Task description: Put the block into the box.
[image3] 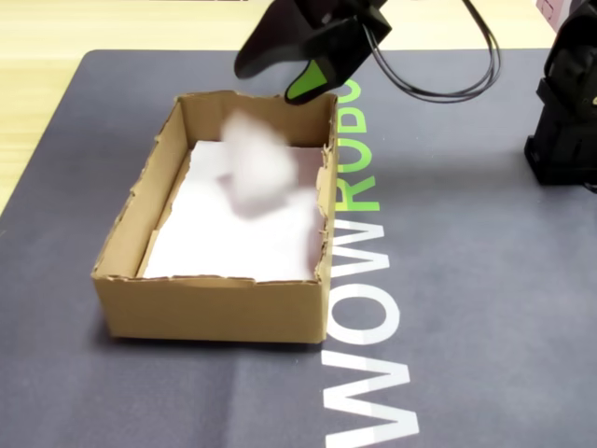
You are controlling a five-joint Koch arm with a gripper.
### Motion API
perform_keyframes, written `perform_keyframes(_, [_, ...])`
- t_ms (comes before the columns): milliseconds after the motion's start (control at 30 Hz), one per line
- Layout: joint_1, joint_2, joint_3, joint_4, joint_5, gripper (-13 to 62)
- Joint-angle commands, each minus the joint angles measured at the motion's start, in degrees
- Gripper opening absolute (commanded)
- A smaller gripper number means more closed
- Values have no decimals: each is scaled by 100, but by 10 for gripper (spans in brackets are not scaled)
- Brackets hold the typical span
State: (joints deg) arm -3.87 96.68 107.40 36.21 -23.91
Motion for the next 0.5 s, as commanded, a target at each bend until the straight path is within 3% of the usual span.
perform_keyframes(0, [-62, 185, -255, -448, -325, 357])
perform_keyframes(267, [-18, 562, -149, -879, -325, 362])
perform_keyframes(467, [299, 1336, 1705, -3823, -554, 345])
